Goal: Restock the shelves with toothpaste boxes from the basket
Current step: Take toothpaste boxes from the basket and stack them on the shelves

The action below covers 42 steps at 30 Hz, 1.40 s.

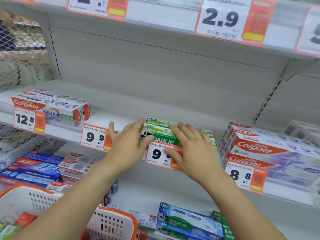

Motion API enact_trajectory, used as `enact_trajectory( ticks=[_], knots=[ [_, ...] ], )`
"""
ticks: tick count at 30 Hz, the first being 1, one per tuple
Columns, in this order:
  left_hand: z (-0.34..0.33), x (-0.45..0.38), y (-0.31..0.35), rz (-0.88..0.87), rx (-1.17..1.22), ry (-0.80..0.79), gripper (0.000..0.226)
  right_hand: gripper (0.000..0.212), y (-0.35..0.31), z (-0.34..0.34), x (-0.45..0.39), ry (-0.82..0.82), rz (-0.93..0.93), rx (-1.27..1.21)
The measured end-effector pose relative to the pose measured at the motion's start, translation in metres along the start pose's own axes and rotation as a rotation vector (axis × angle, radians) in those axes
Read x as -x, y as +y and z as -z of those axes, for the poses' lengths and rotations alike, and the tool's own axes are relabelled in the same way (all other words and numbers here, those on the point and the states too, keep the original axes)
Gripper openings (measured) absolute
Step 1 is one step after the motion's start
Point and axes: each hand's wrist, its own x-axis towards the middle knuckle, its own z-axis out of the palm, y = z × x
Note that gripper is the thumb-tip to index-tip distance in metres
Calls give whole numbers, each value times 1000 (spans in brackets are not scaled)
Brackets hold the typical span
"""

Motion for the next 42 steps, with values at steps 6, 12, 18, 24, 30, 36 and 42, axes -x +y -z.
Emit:
enact_trajectory(
  ticks=[6,12,18,24,30,36,42],
  knots=[
    [-13,12,10,-6,73,123,59,66,8,-1,13,75,-20,-52],
    [-13,23,18,-53,72,110,52,62,27,6,20,57,3,-141],
    [-15,25,18,-59,80,118,46,55,26,-5,25,157,14,-86],
    [-17,23,7,-105,-22,83,79,52,12,-15,30,222,-9,-30],
    [17,48,-10,-164,193,198,34,20,-40,-10,35,396,284,-502],
    [32,107,-87,72,-14,-278,12,13,-96,-65,35,-514,350,-686],
    [30,189,-164,267,-246,-730,25,26,-149,-138,48,-924,389,-579]
  ],
)
